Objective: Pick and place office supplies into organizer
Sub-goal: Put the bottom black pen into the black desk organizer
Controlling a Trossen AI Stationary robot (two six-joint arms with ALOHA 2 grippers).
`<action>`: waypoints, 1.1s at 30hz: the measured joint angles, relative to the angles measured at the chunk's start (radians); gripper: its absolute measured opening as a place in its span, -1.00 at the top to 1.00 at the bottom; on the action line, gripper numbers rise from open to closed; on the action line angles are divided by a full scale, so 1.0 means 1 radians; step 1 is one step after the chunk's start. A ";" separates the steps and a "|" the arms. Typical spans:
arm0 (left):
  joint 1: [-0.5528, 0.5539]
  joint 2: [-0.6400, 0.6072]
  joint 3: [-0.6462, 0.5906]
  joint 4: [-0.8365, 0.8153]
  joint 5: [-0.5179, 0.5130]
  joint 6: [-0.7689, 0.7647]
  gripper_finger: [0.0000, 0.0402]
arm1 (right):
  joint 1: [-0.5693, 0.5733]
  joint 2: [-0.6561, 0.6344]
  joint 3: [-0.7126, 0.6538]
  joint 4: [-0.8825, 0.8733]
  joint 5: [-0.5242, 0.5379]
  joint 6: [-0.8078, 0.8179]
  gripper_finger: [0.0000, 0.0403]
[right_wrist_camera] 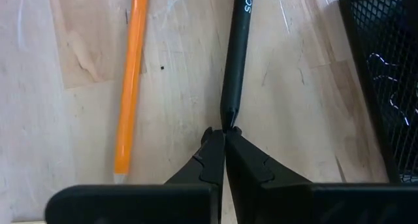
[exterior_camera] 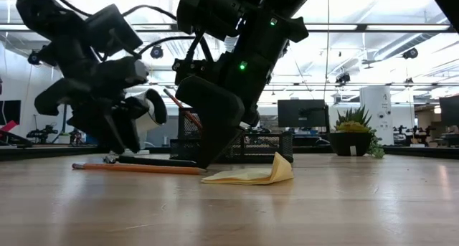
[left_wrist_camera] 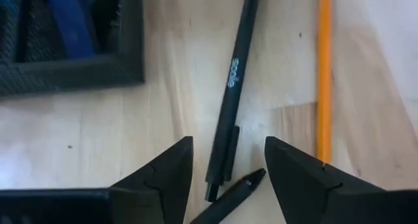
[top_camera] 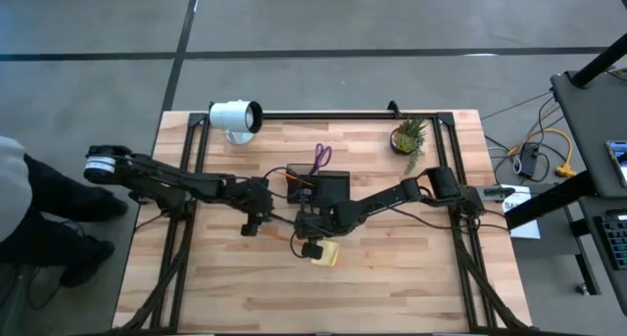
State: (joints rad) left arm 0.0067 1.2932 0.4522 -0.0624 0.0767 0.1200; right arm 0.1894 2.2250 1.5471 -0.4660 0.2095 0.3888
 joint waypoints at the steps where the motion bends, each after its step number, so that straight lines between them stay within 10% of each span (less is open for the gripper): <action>1: 0.000 0.009 0.000 -0.001 -0.003 0.001 0.13 | 0.000 0.000 0.000 0.000 0.000 0.000 0.96; 10: 0.000 0.097 0.024 0.003 -0.005 0.027 0.18 | 0.000 0.000 0.000 0.000 0.000 0.000 0.96; 25: -0.001 0.137 0.080 -0.066 -0.010 0.110 0.96 | -0.001 -0.006 -0.001 -0.001 0.000 -0.005 0.96; 33: 0.000 0.051 0.174 -0.339 -0.154 0.179 1.00 | 0.026 -0.070 -0.006 -0.100 0.127 0.011 0.96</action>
State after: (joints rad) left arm 0.0067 1.3442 0.6266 -0.4017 -0.0768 0.2991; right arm 0.2152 2.1549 1.5408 -0.5664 0.3368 0.3996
